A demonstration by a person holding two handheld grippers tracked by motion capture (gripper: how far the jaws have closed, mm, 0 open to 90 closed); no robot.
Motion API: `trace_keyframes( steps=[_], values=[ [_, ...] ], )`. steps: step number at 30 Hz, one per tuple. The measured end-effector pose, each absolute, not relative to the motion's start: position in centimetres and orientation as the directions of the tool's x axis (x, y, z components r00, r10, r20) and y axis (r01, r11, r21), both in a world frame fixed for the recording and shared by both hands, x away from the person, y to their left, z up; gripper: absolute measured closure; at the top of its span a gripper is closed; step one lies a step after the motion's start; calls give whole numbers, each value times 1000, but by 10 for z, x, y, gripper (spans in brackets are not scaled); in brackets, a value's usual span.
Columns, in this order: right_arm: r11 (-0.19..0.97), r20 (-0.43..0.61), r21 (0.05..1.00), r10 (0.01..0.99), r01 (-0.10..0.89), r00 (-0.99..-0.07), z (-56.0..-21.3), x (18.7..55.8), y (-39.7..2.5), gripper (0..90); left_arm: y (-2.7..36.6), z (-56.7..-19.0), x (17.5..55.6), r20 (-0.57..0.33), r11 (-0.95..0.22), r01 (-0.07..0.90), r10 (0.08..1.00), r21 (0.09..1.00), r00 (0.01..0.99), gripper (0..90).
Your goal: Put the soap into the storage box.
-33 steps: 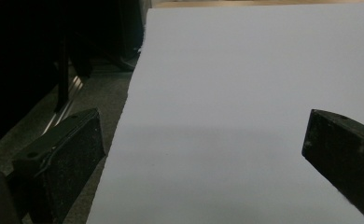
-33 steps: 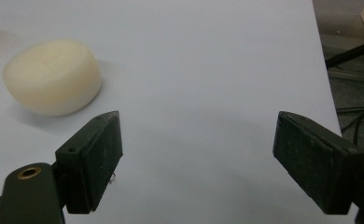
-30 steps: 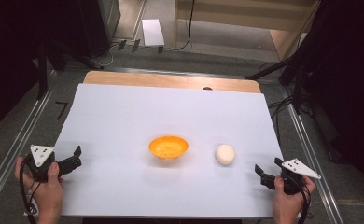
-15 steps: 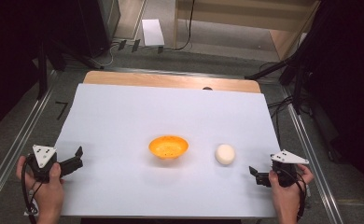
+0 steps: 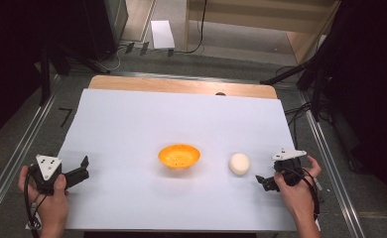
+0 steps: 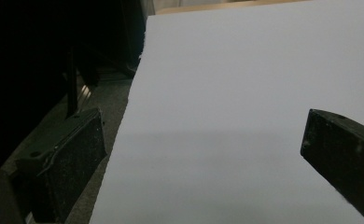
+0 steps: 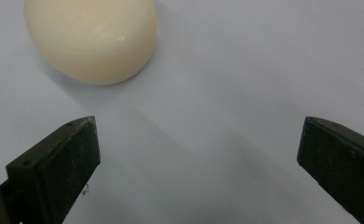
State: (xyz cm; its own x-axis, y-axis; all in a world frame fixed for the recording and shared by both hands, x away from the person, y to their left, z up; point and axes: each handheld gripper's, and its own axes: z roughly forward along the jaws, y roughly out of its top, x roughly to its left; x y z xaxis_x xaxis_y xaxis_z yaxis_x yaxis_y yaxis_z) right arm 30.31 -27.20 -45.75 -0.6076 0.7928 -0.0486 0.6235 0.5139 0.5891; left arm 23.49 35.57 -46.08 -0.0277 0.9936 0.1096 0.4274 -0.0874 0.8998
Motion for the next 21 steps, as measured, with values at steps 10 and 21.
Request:
trace_keyframes(
  steps=[10,21],
  values=[
    [558,-63,547,770,624,-635,-453,317,-259,0,355,-461,235,111,-91,427,994,900,-22,19],
    [617,-43,486,724,619,-688,-450,333,-242,0,353,-461,236,134,-109,436,991,894,-27,32]
  ],
)
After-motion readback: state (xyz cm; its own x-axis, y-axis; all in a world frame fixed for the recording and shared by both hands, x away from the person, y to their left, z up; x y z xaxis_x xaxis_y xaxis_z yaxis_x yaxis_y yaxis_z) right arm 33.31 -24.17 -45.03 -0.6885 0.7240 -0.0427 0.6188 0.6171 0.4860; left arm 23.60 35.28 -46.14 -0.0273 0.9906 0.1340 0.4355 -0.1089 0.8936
